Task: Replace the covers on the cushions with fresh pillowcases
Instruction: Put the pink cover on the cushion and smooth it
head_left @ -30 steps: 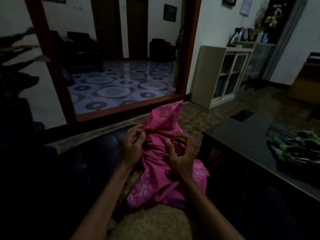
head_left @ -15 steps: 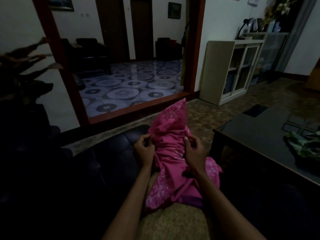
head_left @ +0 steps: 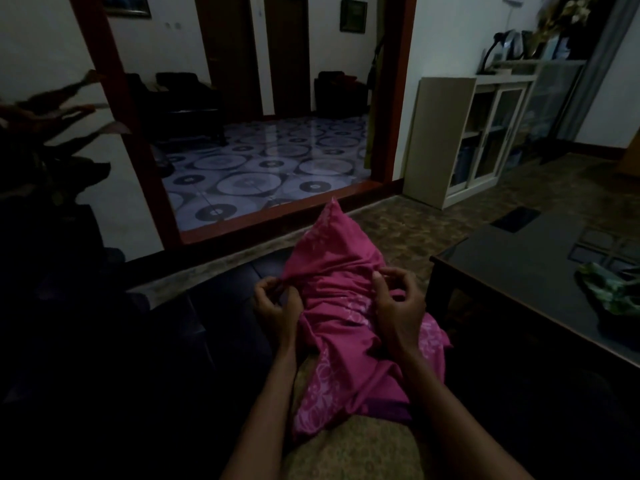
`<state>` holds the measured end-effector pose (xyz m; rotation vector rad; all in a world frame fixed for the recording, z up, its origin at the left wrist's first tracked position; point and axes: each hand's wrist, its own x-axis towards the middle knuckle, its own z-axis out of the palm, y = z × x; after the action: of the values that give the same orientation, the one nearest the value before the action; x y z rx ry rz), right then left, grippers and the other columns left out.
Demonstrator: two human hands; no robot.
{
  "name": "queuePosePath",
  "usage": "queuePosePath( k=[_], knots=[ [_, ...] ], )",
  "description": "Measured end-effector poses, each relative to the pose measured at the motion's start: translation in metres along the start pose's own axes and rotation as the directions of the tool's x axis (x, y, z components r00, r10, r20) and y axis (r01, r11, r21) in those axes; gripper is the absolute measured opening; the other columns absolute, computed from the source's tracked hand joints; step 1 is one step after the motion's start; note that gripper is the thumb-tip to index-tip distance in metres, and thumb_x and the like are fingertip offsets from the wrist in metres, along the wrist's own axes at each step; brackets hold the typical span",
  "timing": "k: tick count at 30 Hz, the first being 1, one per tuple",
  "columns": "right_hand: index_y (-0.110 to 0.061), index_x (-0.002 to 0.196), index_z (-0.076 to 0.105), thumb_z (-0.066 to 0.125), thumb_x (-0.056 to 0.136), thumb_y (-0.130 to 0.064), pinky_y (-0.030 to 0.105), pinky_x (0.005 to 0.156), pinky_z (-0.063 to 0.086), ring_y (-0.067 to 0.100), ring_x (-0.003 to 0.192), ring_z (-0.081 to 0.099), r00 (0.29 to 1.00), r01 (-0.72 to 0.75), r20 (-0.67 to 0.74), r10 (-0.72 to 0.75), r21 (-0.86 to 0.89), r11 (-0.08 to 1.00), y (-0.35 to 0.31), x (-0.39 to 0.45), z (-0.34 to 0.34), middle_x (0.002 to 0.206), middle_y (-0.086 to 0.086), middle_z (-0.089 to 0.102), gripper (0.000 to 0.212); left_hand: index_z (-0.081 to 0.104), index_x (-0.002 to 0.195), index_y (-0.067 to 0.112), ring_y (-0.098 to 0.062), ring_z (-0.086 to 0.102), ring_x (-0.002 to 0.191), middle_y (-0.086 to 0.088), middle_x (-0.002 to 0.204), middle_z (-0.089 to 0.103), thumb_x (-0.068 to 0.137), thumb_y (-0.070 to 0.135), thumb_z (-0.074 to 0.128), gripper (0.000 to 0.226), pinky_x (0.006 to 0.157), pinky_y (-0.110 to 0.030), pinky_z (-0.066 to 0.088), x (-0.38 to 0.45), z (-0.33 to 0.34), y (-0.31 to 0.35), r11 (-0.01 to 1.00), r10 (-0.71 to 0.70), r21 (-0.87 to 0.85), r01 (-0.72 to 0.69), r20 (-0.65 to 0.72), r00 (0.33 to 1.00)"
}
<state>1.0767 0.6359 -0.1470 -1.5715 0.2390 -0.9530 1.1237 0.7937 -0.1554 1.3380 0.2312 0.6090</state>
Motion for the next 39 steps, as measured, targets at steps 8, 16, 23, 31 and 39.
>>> queuePosePath(
  k=[8, 16, 23, 31, 39],
  knots=[
    [-0.008, 0.064, 0.063, 0.069, 0.086, -0.037, 0.02, 0.069, 0.038, 0.007, 0.074, 0.053, 0.912, 0.287, 0.334, -0.237, -0.11, 0.951, 0.019, -0.027, -0.004, 0.075, 0.0, 0.052, 0.037, 0.065, 0.08, 0.018, 0.004, 0.058, 0.082, 0.006, 0.086, 0.06, 0.083, 0.042, 0.063, 0.024, 0.078, -0.014, 0.044, -0.018, -0.052, -0.01, 0.931, 0.316, 0.085, -0.356, 0.303, 0.899],
    [-0.019, 0.052, 0.044, 0.068, 0.088, -0.038, 0.033, 0.065, 0.041, 0.017, 0.07, 0.051, 0.891, 0.293, 0.389, -0.233, -0.1, 0.951, 0.021, -0.037, -0.011, 0.078, -0.001, 0.047, 0.047, 0.06, 0.066, 0.003, -0.026, 0.06, 0.072, -0.013, 0.073, 0.059, 0.092, 0.045, 0.05, 0.051, 0.07, -0.037, 0.049, -0.02, -0.083, -0.023, 0.86, 0.36, 0.264, -0.437, 0.295, 0.885],
    [-0.029, 0.055, 0.038, 0.069, 0.09, -0.036, 0.035, 0.066, 0.042, 0.017, 0.071, 0.052, 0.843, 0.436, 0.404, -0.356, -0.124, 0.892, 0.013, -0.047, -0.015, 0.075, -0.007, 0.048, 0.048, 0.052, 0.049, 0.002, -0.017, 0.047, 0.058, -0.009, 0.053, 0.054, 0.088, 0.029, 0.049, 0.047, 0.06, -0.04, 0.039, -0.034, -0.081, -0.008, 0.779, 0.453, 0.36, -0.513, 0.241, 0.858],
    [-0.019, 0.099, 0.074, 0.08, 0.086, -0.027, 0.019, 0.075, 0.047, -0.001, 0.088, 0.056, 0.812, 0.482, 0.443, -0.381, -0.139, 0.865, 0.0, -0.038, -0.01, 0.104, -0.005, 0.059, 0.016, 0.071, 0.088, 0.002, -0.003, 0.059, 0.085, 0.002, 0.09, 0.063, 0.089, 0.018, 0.064, 0.017, 0.077, -0.031, 0.051, -0.019, -0.066, -0.011, 0.817, 0.492, 0.208, -0.538, 0.234, 0.838],
    [-0.019, 0.074, 0.067, 0.056, 0.093, -0.044, 0.031, 0.068, 0.045, 0.007, 0.078, 0.057, 0.834, 0.405, 0.483, -0.266, -0.209, 0.89, 0.009, -0.035, -0.003, 0.091, -0.011, 0.056, 0.033, 0.065, 0.081, 0.018, -0.006, 0.057, 0.07, 0.002, 0.077, 0.065, 0.075, 0.048, 0.05, 0.034, 0.072, -0.033, 0.049, -0.021, -0.077, -0.007, 0.941, 0.182, 0.26, -0.215, 0.147, 0.972]
  ],
)
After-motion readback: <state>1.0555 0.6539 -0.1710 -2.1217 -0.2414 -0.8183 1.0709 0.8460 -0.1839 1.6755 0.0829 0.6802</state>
